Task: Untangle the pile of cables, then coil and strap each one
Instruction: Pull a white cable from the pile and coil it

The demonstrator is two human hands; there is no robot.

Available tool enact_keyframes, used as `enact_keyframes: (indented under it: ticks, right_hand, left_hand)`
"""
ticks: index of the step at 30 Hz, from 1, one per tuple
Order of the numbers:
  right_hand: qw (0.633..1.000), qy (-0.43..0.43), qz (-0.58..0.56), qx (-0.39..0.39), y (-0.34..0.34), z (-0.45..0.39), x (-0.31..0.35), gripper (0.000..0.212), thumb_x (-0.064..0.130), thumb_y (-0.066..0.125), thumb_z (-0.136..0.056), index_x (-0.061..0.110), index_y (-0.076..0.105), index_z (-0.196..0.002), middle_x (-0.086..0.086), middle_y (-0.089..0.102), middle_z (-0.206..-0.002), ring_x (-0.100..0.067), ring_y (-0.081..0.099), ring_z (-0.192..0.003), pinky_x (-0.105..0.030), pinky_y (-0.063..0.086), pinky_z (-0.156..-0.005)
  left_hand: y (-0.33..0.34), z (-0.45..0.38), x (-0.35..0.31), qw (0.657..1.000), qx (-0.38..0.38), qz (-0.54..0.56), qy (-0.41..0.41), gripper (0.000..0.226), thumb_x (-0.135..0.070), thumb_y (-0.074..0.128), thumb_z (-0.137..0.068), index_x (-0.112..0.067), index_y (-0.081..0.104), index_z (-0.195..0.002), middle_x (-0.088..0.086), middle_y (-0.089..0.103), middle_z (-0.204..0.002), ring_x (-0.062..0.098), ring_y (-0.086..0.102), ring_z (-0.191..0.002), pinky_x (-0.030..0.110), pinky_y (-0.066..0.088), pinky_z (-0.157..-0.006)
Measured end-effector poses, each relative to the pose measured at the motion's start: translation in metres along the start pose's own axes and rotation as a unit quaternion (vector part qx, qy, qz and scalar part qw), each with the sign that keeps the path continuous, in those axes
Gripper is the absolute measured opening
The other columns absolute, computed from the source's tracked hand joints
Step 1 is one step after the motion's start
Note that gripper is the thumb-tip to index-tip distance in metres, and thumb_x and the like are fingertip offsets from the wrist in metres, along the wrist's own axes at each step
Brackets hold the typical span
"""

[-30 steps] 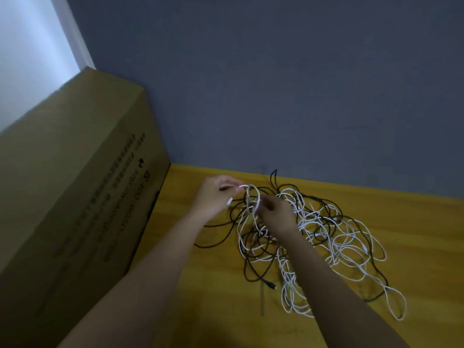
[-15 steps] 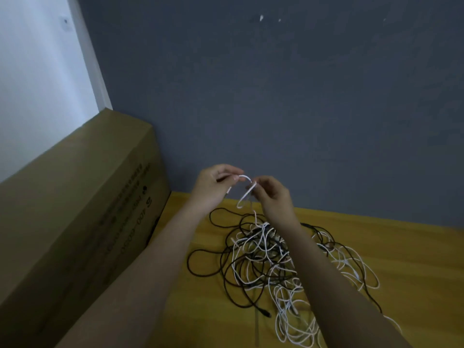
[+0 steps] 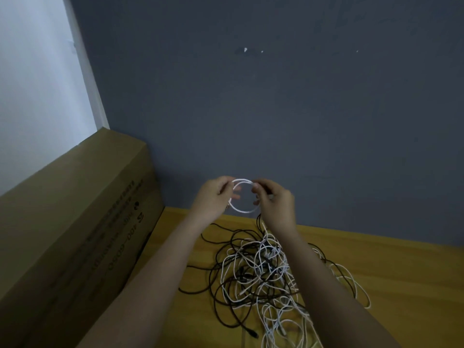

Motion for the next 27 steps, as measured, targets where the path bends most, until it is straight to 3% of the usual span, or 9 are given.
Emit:
enact_keyframes:
  ticks: [2, 5, 7, 9, 12, 16, 20, 24, 27]
  right_hand:
    - [0.999, -0.022, 0.026, 0.023, -0.005, -0.003, -0.005, 0.02, 0.015, 0.055, -0.096, 0.012, 0.071, -0.108, 0.009, 0.066, -0.078, -0.002, 0.063, -0.065, -0.014, 0.048, -0.057]
    - [0.994, -0.033, 0.088, 0.055, -0.011, -0.004, -0.019, 0.017, 0.014, 0.051, -0.097, 0.017, 0.067, -0.104, 0.009, 0.062, -0.075, -0.011, 0.061, -0.066, -0.029, 0.05, -0.061]
    - [0.998, 0.05, 0.003, 0.036, -0.019, -0.006, -0.032, 0.009, 0.016, 0.047, -0.099, 0.017, 0.055, -0.096, 0.006, 0.061, -0.079, -0.017, 0.064, -0.069, -0.032, 0.056, -0.064]
    - [0.986, 0.123, -0.115, 0.004, -0.029, -0.011, -0.041, 0.012, 0.017, 0.042, -0.101, 0.013, 0.048, -0.092, -0.004, 0.06, -0.08, -0.022, 0.065, -0.071, -0.035, 0.06, -0.067]
    - [0.974, 0.134, -0.183, -0.005, -0.039, -0.021, -0.04, 0.012, 0.015, 0.04, -0.102, 0.014, 0.045, -0.091, -0.01, 0.06, -0.082, -0.026, 0.066, -0.074, -0.033, 0.059, -0.067]
    - [0.967, 0.121, -0.223, -0.008, -0.043, -0.036, -0.027, 0.011, 0.015, 0.042, -0.102, 0.015, 0.048, -0.092, -0.009, 0.062, -0.085, -0.022, 0.066, -0.075, -0.024, 0.057, -0.064]
    - [0.971, 0.096, -0.219, 0.029, -0.044, -0.056, -0.01, 0.012, 0.013, 0.046, -0.1, 0.018, 0.052, -0.09, -0.007, 0.062, -0.085, -0.019, 0.064, -0.071, -0.024, 0.057, -0.063]
    - [0.982, 0.045, -0.178, 0.037, -0.048, -0.074, 0.008, 0.01, 0.013, 0.049, -0.098, 0.018, 0.056, -0.094, -0.006, 0.062, -0.085, -0.016, 0.061, -0.067, -0.026, 0.056, -0.061]
    - [0.991, -0.015, -0.121, 0.046, -0.054, -0.083, 0.022, 0.012, 0.014, 0.049, -0.098, 0.02, 0.058, -0.093, 0.0, 0.06, -0.079, -0.016, 0.06, -0.069, -0.035, 0.053, -0.067]
  left_hand:
    - [0.002, -0.003, -0.003, 0.997, -0.038, 0.058, -0.015, 0.021, -0.013, 0.039, -0.102, -0.013, 0.06, -0.102, 0.008, 0.073, -0.095, 0.01, 0.071, -0.077, 0.021, 0.053, -0.062]
    - [0.006, -0.01, -0.005, 0.99, -0.06, 0.12, -0.053, 0.023, -0.014, 0.038, -0.103, -0.014, 0.06, -0.099, 0.004, 0.073, -0.09, 0.012, 0.071, -0.082, 0.033, 0.055, -0.075]
    - [0.007, -0.015, -0.003, 0.986, -0.077, 0.128, -0.077, 0.024, -0.014, 0.037, -0.103, -0.015, 0.061, -0.098, 0.001, 0.072, -0.088, 0.012, 0.07, -0.085, 0.03, 0.056, -0.075]
    - [0.007, -0.017, 0.001, 0.98, -0.098, 0.143, -0.1, 0.021, -0.01, 0.04, -0.102, -0.016, 0.059, -0.095, 0.001, 0.071, -0.083, 0.013, 0.068, -0.084, 0.022, 0.055, -0.066]
    - [0.01, -0.017, 0.003, 0.974, -0.113, 0.152, -0.122, 0.016, -0.006, 0.045, -0.099, -0.014, 0.056, -0.09, 0.003, 0.069, -0.077, 0.014, 0.066, -0.074, 0.018, 0.053, -0.055]
    - [0.011, -0.016, -0.003, 0.981, -0.117, 0.109, -0.113, 0.017, -0.008, 0.05, -0.098, -0.016, 0.055, -0.084, 0.005, 0.068, -0.083, 0.015, 0.064, -0.07, 0.026, 0.054, -0.059]
    - [0.009, -0.013, -0.026, 0.996, -0.083, 0.027, -0.015, 0.025, -0.004, 0.059, -0.092, -0.025, 0.07, -0.083, -0.006, 0.064, -0.095, 0.007, 0.061, -0.089, 0.02, 0.052, -0.074]
    - [0.013, -0.012, -0.049, 0.999, 0.005, 0.024, 0.022, 0.05, 0.007, 0.052, -0.086, -0.039, 0.063, -0.1, -0.015, 0.058, -0.119, -0.002, 0.051, -0.113, 0.012, 0.044, -0.084]
    - [0.009, -0.016, -0.064, 0.998, -0.049, 0.038, 0.011, 0.047, 0.003, 0.049, -0.085, -0.036, 0.051, -0.109, -0.007, 0.045, -0.128, 0.009, 0.04, -0.126, 0.02, 0.038, -0.086]
Point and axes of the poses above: each hand's wrist, its own z-axis away from the middle knuckle, its own y-axis out of the palm, x = y × z, the point moved 4 cm from there along -z, towards the middle knuckle
